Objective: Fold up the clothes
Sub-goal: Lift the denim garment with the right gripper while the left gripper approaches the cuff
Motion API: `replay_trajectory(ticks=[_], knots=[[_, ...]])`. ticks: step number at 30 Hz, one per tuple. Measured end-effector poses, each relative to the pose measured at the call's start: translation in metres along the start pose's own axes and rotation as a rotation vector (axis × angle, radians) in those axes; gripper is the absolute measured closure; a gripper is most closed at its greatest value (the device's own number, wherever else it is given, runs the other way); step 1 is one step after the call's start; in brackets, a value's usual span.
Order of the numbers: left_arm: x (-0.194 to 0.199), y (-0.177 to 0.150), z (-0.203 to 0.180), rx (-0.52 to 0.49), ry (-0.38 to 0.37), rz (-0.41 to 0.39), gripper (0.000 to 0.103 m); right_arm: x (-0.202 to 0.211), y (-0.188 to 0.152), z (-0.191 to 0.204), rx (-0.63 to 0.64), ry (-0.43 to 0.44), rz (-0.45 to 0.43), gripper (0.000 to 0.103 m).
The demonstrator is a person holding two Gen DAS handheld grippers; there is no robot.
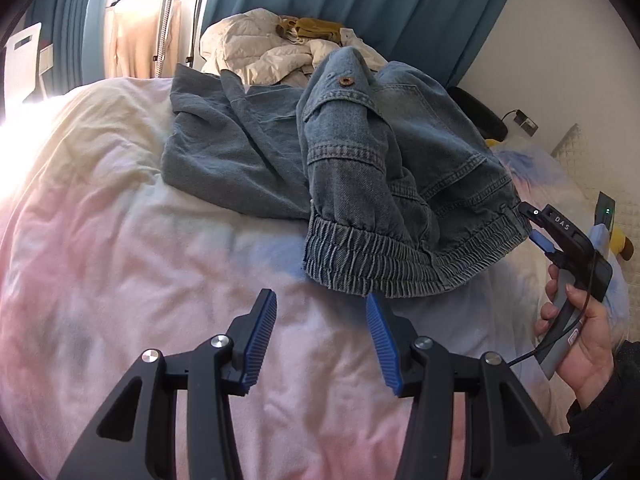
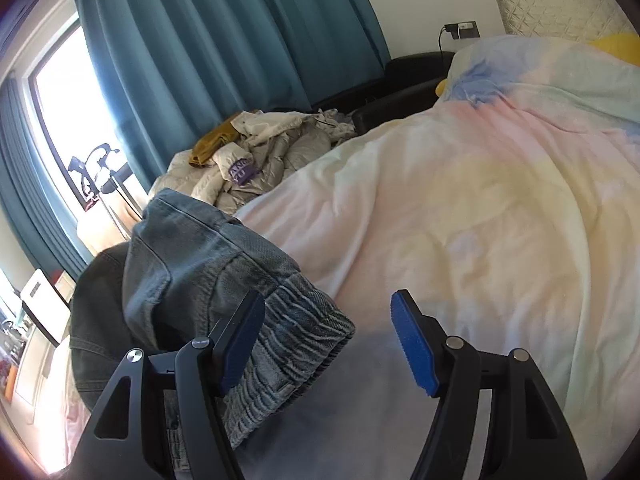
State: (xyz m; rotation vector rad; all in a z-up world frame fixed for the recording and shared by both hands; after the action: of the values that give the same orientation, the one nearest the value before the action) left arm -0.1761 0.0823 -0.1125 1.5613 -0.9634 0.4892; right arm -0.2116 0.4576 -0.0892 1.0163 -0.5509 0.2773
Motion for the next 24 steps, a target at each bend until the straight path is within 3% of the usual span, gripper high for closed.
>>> replay_trajectory(ticks=[5, 10, 12, 16, 24], knots=[[-0.028, 0.012, -0.013, -0.042, -0.074, 0.003, 0.055, -0.020, -0.005, 0.000, 0.077, -0.010, 0.011, 0.036], [-0.059, 0.014, -0.001, -0.011, -0.098, 0.019, 0.055, -0.039, -0.013, -0.015, 0.064, -0.032, 0.040, 0.036], [-0.066, 0.016, 0.000, 0.029, -0.153, 0.021, 0.055, -0.047, -0.016, -0.021, 0.060, -0.043, 0.055, 0.034], [-0.075, 0.021, -0.003, 0.009, -0.188, 0.014, 0.055, -0.057, -0.018, -0.028, 0.032, -0.038, 0.072, 0.031], [-0.086, 0.022, 0.003, 0.017, -0.218, 0.011, 0.055, -0.056, -0.012, -0.033, -0.028, 0.049, 0.027, 0.028]])
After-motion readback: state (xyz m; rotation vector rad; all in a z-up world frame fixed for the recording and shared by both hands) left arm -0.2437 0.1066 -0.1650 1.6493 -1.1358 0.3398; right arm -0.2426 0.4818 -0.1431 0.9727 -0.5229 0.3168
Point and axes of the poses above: each gripper's, at about its wrist camera, not at the fingertips, and x roughly against the way its jaws point, z to its left, y to its top, the point moved 9 cm from there along -x, roughly the way its jaws point, and after that the axes turned 5 degrees about y, right-handed, at the moved point
